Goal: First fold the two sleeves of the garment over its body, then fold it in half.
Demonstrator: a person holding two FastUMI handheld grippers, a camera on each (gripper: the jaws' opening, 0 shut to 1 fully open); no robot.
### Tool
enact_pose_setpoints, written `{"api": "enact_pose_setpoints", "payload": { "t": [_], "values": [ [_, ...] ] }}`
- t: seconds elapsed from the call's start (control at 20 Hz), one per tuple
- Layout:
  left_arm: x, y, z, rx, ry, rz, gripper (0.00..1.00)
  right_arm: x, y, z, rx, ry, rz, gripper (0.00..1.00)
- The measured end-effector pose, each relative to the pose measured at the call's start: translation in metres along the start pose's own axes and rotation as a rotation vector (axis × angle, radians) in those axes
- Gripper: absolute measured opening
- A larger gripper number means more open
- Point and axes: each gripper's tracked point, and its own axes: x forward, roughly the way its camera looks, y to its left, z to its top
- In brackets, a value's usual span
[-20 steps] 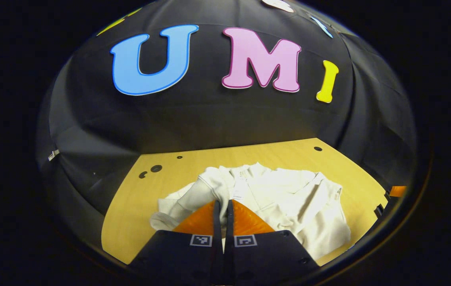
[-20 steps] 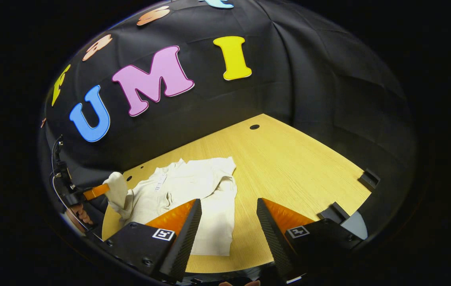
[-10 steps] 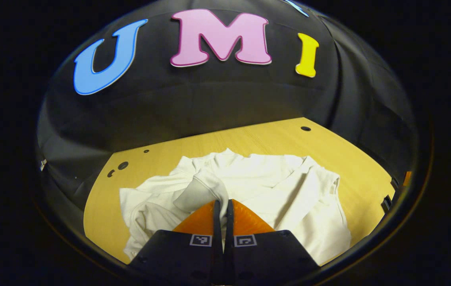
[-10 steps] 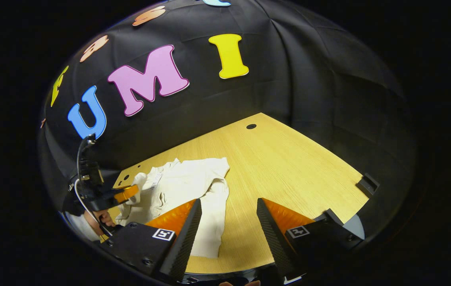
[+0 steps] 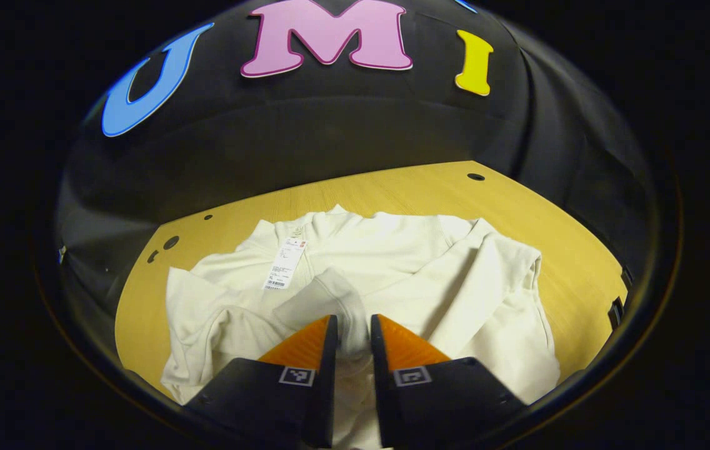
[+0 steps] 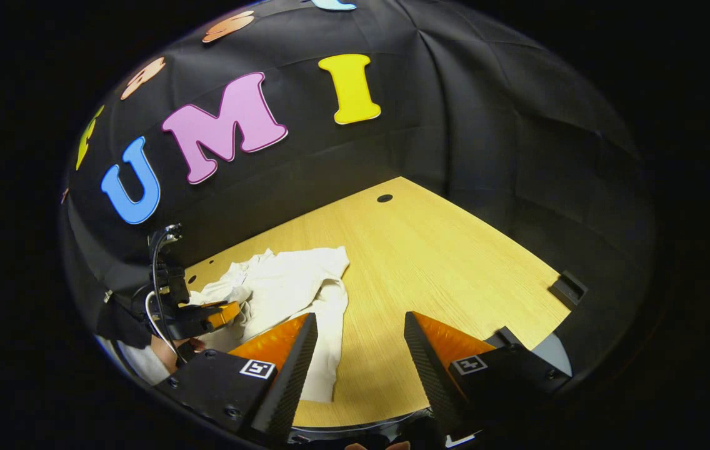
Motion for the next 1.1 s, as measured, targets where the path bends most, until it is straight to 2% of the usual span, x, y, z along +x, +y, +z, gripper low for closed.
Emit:
{"api": "enact_pose_setpoints", "payload": {
  "t": [0.05, 0.1, 0.15, 0.3, 0.5, 0.85, 1.1],
  "values": [
    [-0.001, 0.0, 0.001, 0.024, -0.007, 0.012, 0.52, -0.002, -0.001, 0.0, 0.007, -0.005, -0.005, 0.86],
    [-0.004, -0.001, 0.003, 0.043, -0.02, 0.015, 0.64, -0.003, -0.002, 0.0, 0.009, -0.011, -0.01, 0.87],
    [-0.007, -0.004, 0.005, 0.052, -0.032, 0.013, 0.71, -0.006, -0.002, -0.002, 0.008, -0.014, -0.012, 0.87],
    [-0.017, -0.004, 0.009, 0.07, -0.06, 0.012, 0.82, -0.012, 0.002, -0.007, 0.008, -0.017, -0.013, 0.87],
    [-0.042, 0.002, 0.018, 0.062, -0.104, -0.005, 0.84, -0.016, 0.006, -0.013, 0.006, -0.021, -0.013, 0.87],
    [-0.129, 0.037, 0.03, -0.054, -0.233, -0.033, 0.86, -0.016, 0.019, -0.029, -0.052, -0.013, 0.006, 0.87],
    [-0.174, 0.065, -0.008, -0.087, -0.222, -0.022, 0.87, -0.004, 0.028, -0.067, -0.088, 0.061, 0.042, 0.89]
  ]
}}
